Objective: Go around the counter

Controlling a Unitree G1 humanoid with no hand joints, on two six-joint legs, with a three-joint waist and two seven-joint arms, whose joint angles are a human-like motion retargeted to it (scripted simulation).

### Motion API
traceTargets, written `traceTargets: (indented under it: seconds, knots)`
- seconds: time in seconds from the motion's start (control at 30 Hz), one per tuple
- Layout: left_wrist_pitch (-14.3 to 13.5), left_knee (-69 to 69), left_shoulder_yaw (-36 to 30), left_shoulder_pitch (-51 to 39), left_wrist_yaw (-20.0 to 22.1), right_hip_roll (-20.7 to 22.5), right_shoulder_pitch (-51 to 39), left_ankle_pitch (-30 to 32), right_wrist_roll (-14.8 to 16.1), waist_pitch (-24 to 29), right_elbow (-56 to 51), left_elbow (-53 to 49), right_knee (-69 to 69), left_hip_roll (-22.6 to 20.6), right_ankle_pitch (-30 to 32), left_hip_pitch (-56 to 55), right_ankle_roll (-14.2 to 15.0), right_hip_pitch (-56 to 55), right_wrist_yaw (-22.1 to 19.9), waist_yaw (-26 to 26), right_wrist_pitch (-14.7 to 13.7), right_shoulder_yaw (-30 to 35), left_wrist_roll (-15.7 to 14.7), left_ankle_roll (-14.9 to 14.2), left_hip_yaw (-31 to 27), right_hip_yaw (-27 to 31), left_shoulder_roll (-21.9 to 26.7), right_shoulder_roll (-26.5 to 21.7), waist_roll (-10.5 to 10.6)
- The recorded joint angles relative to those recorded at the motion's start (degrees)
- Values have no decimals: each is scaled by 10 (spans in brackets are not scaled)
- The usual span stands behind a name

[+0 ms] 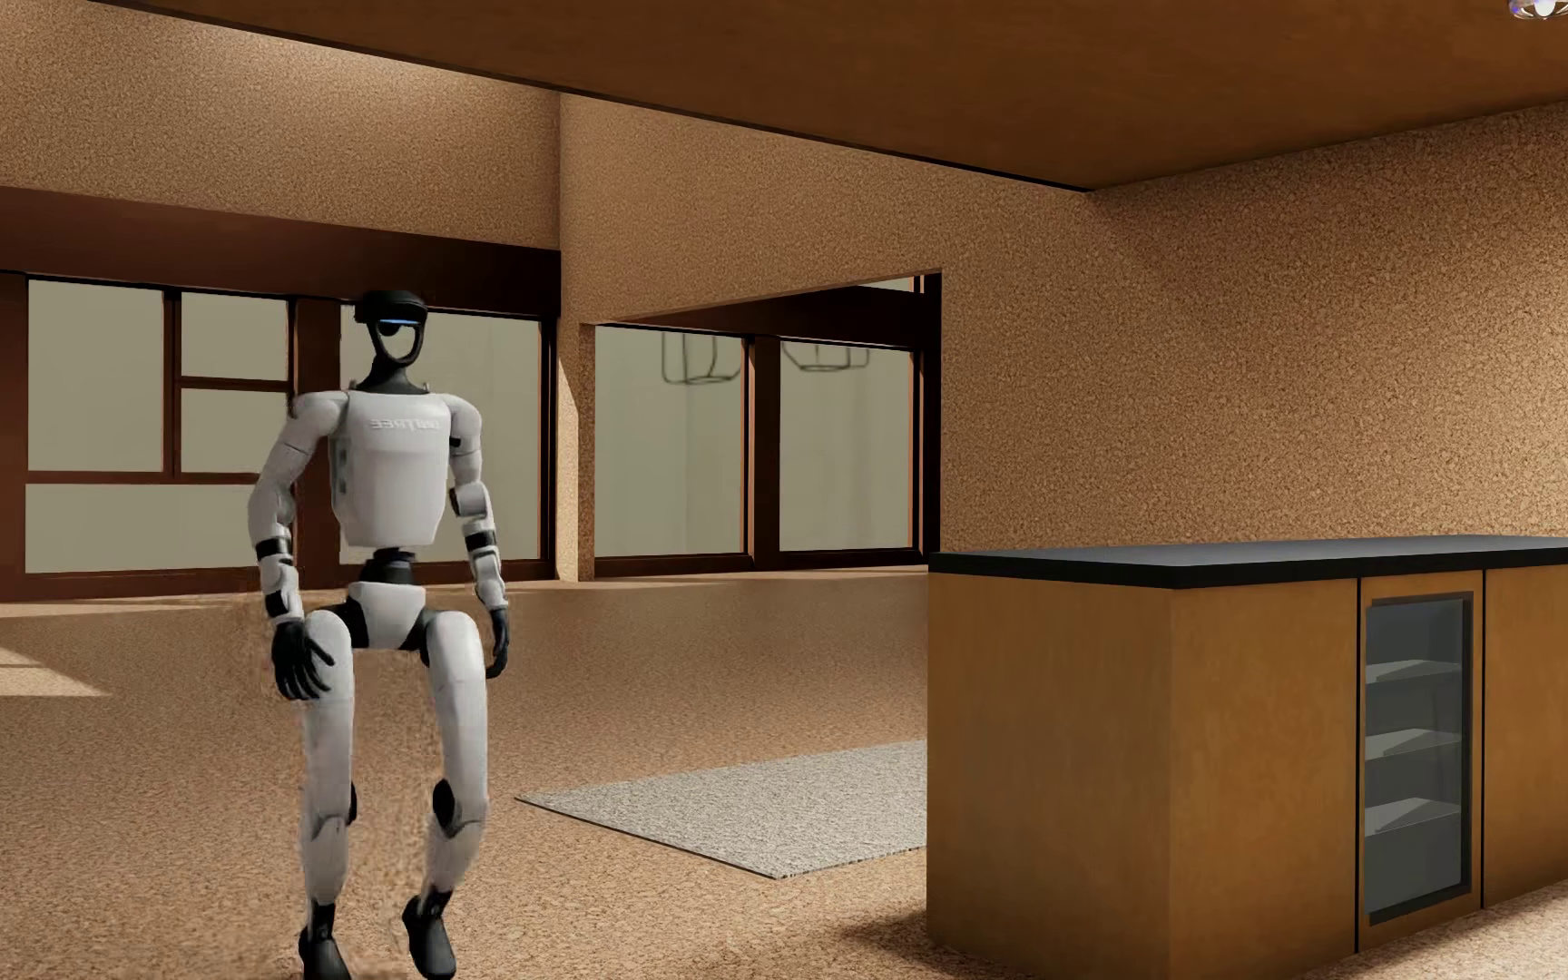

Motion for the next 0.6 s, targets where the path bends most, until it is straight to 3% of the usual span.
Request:
traceTargets:
  seconds: [0.07,0.1,0.13,0.17,0.2,0.23,0.27,0.3,0.37,0.4,0.47,0.53,0.57,0.6]
  knots:
    - [0,-210,-2,21,0,-15,-27,20,0,-13,-57,26,-12,13,-103,-49,0,87,0,44,0,-26,0,0,0,0,8,-10,-4]
    - [0,-311,-3,29,0,-17,-45,55,0,-23,-75,41,-7,20,-127,-59,0,112,0,57,0,-38,0,0,0,0,10,-13,0]
    - [0,-438,-5,36,0,-19,-58,192,0,-32,-88,56,-11,23,-128,-69,0,131,0,63,0,-52,0,0,0,0,11,-14,3]
    - [0,-468,-5,42,0,-23,-64,237,0,-36,-95,71,-10,20,-100,-87,0,148,0,60,0,-63,0,0,0,0,10,-13,7]
    - [0,-312,-11,43,0,-35,-59,54,0,-31,-94,88,19,10,-45,-100,0,164,0,56,0,-75,0,0,0,0,11,-9,6]
    - [0,-239,-12,42,0,-55,-48,-4,0,-30,-76,101,91,-2,34,-113,0,156,0,49,0,-83,0,0,0,0,10,1,2]
    - [0,-173,-9,36,0,-78,-38,-7,0,-26,-39,108,209,-22,107,-116,0,120,0,38,0,-82,0,0,0,0,7,11,-4]
    - [0,-137,-20,19,0,-90,-28,-31,0,-14,5,106,357,-50,140,-88,0,68,0,26,0,-69,0,0,0,0,6,15,-3]
    - [0,-182,-30,-8,0,-83,-14,-30,0,-6,70,46,598,-97,112,8,0,-79,0,-20,0,-8,0,0,0,0,-1,9,15]
    - [0,-224,-20,-16,0,-72,5,-9,0,-5,90,4,623,-106,114,73,0,-142,0,-56,0,11,0,0,0,0,-5,9,28]
    - [0,-306,-4,-38,0,-51,48,32,0,-7,110,-67,504,-104,184,192,0,-250,0,-128,0,30,0,0,0,0,-13,15,45]
    - [0,-358,2,-64,0,-55,87,69,0,-10,107,-128,265,-77,265,287,0,-316,0,-185,0,39,0,0,0,0,-12,22,47]
    - [0,-370,5,-75,0,-64,103,85,0,-15,103,-161,154,-62,240,328,0,-340,0,-196,0,40,0,0,0,0,-6,28,39]
    - [0,-373,12,-82,0,-77,111,109,0,-24,103,-197,66,-46,144,358,0,-363,0,-203,0,39,0,0,0,0,4,35,28]
